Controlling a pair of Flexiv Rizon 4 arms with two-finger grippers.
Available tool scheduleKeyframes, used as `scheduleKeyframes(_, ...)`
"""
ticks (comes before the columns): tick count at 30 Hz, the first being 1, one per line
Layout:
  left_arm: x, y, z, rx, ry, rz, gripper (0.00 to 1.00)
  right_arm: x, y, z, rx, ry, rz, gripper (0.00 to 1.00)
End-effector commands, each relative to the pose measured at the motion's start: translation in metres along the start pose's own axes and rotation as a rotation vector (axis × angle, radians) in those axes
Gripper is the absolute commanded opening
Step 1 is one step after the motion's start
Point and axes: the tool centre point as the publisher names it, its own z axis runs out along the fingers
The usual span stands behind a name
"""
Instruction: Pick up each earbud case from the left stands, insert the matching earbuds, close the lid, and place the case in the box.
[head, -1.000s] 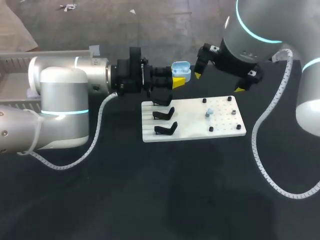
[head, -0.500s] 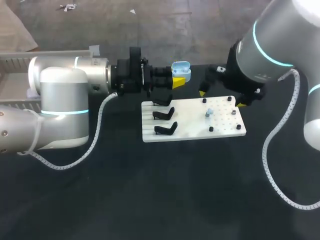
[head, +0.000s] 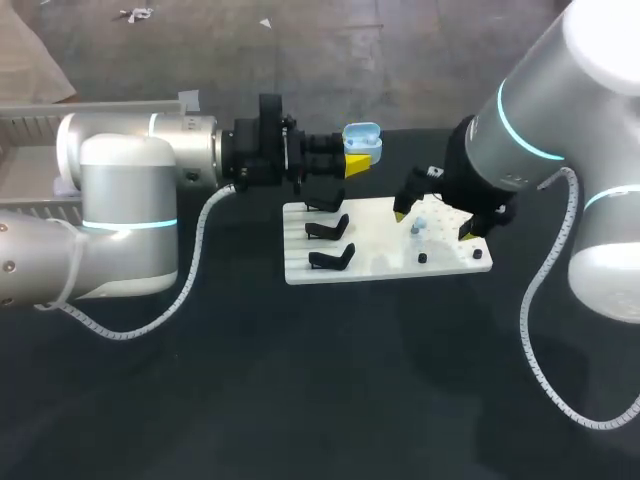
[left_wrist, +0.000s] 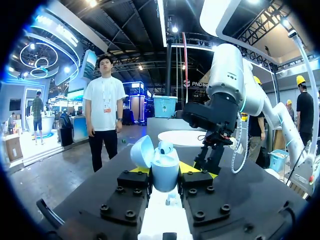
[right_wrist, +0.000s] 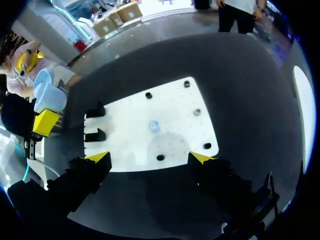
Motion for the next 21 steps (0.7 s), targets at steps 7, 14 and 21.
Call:
scheduleKeyframes(7, 0.001, 0.0, 0.001, -0.004, -0.004, 0.003, 0.0, -0.019, -0.001, 0.038, -0.001, 0.035, 0.014, 1.0)
scheduleKeyframes(14, 0.001, 0.0, 0.001, -0.004, -0.004, 0.003, 0.0, -0.025, -0.002, 0.045, -0.006, 0.056, 0.036, 1.0)
scheduleKeyframes(21, 0.001, 0.0, 0.001, -0.004, -0.004, 0.003, 0.0, -0.027, -0.006, 0.046, -0.003, 0.078, 0.05, 0.88)
